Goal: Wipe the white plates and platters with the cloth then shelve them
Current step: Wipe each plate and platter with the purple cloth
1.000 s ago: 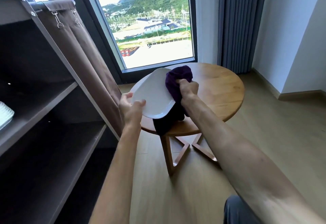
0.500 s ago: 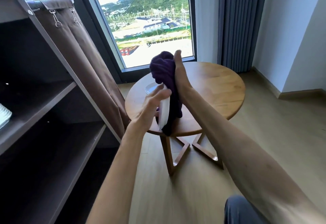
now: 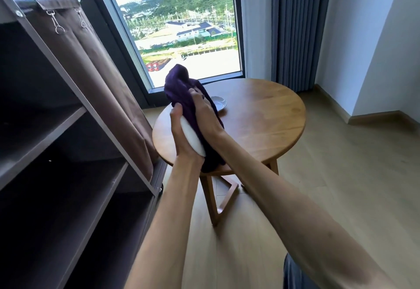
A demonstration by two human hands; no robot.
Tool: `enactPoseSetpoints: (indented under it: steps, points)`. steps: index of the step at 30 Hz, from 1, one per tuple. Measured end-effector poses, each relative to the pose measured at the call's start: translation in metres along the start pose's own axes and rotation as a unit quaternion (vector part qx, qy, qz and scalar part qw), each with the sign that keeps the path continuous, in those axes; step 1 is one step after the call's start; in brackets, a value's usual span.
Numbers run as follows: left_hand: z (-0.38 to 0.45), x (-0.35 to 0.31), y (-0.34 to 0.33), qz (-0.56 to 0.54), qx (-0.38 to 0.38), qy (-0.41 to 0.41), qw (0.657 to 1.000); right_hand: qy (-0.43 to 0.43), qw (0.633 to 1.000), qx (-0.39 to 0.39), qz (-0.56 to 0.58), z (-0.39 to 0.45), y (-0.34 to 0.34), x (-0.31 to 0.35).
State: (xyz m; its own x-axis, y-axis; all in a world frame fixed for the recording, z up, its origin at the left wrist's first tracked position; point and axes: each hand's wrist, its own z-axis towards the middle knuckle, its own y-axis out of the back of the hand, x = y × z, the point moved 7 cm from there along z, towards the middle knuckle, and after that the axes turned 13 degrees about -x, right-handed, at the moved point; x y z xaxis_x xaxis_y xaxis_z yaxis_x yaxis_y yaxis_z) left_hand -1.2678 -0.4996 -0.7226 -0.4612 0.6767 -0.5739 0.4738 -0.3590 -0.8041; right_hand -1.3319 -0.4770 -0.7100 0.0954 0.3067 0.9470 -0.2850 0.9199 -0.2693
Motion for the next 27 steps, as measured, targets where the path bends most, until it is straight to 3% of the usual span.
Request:
enactPoseSetpoints:
  steps: [2,5,9,13,16,18,19,22,23,25,27]
  points:
    - [-0.001,0.000,0.001,-0.002,0.007,-0.004,1.000,0.014,1.000,0.002,-0.027,-0.004,0.000,0.003]
    - [-0.009,0.003,0.004,0.072,0.061,-0.024,0.995,0.034,0.997,-0.055,-0.048,0.006,0.013,0.015]
    - [-0.022,0.002,-0.006,0.200,0.164,-0.058,0.964,-0.021,0.995,-0.043,-0.090,0.037,0.020,0.019]
    - [-0.016,-0.007,-0.004,0.212,0.189,-0.047,0.958,-0.062,0.992,-0.006,-0.114,0.052,0.018,0.016]
    - [-0.005,-0.009,0.005,0.274,0.156,0.005,0.949,-0.096,0.991,-0.060,-0.068,0.057,0.036,0.003]
    - [0.007,-0.019,0.012,0.387,0.118,0.014,0.914,-0.114,0.984,-0.132,-0.017,0.055,0.055,-0.013]
    - [0.014,-0.028,0.014,0.460,0.089,-0.021,0.883,-0.113,0.980,-0.166,-0.014,0.054,0.065,-0.020]
    - [0.021,-0.052,0.011,0.598,0.039,-0.211,0.772,-0.085,0.975,-0.200,-0.052,0.052,0.074,-0.026]
    - [0.018,-0.053,0.009,0.598,0.047,-0.253,0.759,-0.078,0.976,-0.193,-0.060,0.052,0.071,-0.023]
    - [0.018,-0.055,0.012,0.567,0.042,-0.287,0.771,-0.079,0.981,-0.170,-0.049,0.053,0.065,-0.017]
    - [0.025,-0.057,0.022,0.500,0.016,-0.268,0.823,-0.100,0.986,-0.133,-0.018,0.052,0.057,-0.018]
